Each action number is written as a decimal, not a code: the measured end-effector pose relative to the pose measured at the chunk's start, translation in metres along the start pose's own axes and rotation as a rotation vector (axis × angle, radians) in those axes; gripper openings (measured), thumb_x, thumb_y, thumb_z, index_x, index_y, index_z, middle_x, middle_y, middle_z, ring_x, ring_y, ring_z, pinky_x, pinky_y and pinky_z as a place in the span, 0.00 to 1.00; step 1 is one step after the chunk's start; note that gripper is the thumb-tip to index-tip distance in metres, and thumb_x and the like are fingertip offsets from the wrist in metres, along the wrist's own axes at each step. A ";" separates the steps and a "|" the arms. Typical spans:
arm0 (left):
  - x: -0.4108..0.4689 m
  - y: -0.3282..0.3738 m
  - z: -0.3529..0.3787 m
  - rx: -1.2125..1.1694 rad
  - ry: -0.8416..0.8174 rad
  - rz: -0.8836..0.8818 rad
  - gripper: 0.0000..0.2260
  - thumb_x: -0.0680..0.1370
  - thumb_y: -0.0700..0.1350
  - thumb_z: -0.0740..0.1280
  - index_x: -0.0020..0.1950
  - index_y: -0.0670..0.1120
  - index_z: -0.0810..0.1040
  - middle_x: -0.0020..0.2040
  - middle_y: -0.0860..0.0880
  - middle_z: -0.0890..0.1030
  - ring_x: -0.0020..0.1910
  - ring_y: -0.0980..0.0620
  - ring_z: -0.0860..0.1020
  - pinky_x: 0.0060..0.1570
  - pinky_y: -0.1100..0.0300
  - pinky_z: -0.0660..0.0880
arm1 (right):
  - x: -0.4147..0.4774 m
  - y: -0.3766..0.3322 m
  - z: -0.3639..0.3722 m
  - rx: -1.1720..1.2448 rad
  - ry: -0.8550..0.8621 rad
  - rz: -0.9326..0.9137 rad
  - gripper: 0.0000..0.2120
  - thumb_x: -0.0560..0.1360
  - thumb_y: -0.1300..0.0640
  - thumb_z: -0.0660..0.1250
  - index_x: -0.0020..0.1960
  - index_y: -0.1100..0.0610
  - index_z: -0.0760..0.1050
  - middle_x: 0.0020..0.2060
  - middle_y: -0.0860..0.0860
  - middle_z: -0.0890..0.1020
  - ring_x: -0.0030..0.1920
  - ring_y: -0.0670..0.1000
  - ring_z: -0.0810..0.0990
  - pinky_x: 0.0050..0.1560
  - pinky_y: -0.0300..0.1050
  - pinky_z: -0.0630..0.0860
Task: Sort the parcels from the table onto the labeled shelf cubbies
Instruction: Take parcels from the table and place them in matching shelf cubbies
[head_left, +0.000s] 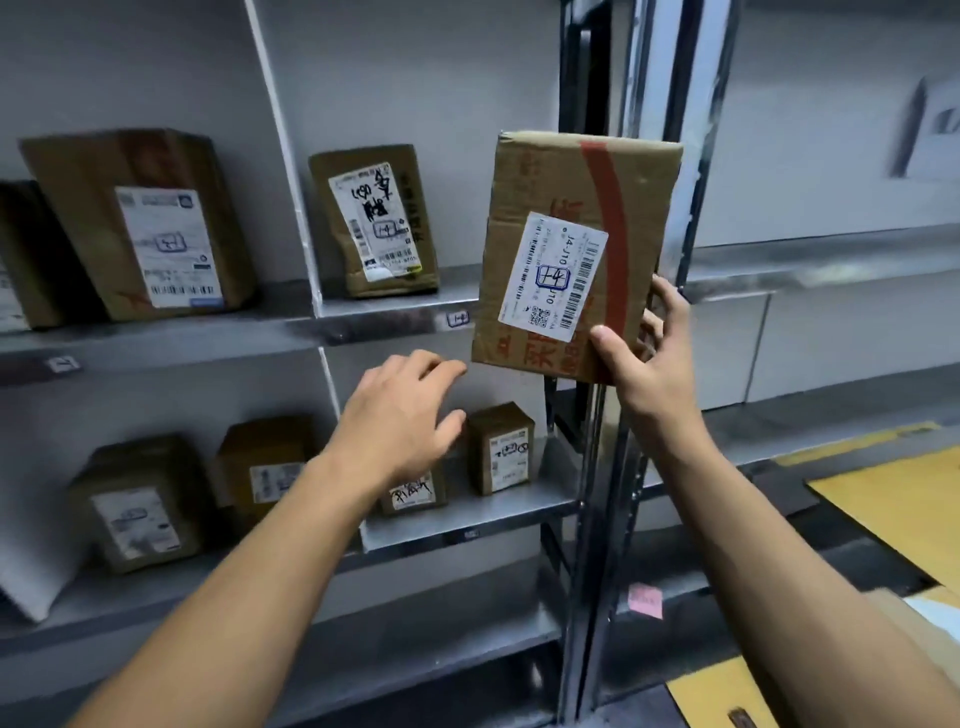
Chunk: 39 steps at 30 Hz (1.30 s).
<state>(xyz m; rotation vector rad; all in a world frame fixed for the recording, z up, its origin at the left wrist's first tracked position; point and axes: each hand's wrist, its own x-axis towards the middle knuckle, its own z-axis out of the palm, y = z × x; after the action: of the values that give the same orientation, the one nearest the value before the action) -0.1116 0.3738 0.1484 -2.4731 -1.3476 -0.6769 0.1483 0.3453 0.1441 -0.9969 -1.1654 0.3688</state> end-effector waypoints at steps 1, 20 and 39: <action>0.005 -0.005 -0.004 0.008 0.006 -0.007 0.25 0.78 0.57 0.62 0.74 0.54 0.65 0.69 0.51 0.70 0.66 0.49 0.68 0.65 0.50 0.65 | 0.012 -0.001 0.006 -0.002 -0.003 -0.014 0.32 0.72 0.45 0.74 0.71 0.36 0.63 0.64 0.50 0.78 0.60 0.49 0.81 0.59 0.56 0.81; 0.088 -0.043 -0.005 -0.084 0.171 -0.120 0.23 0.78 0.55 0.63 0.73 0.54 0.67 0.67 0.54 0.70 0.65 0.52 0.67 0.67 0.51 0.67 | 0.183 0.050 0.058 -0.147 -0.238 -0.084 0.30 0.77 0.48 0.71 0.73 0.37 0.59 0.60 0.36 0.74 0.59 0.38 0.75 0.64 0.54 0.77; 0.092 -0.034 0.028 -0.078 0.171 -0.149 0.23 0.76 0.55 0.61 0.71 0.52 0.70 0.64 0.53 0.73 0.62 0.51 0.70 0.65 0.51 0.68 | 0.199 0.066 0.068 -0.386 -0.231 -0.017 0.39 0.76 0.51 0.73 0.79 0.48 0.55 0.71 0.52 0.74 0.69 0.55 0.74 0.69 0.53 0.71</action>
<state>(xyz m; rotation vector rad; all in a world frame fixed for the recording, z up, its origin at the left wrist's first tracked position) -0.0894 0.4717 0.1703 -2.3270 -1.4745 -0.9680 0.1823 0.5526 0.2119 -1.3023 -1.4890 0.2531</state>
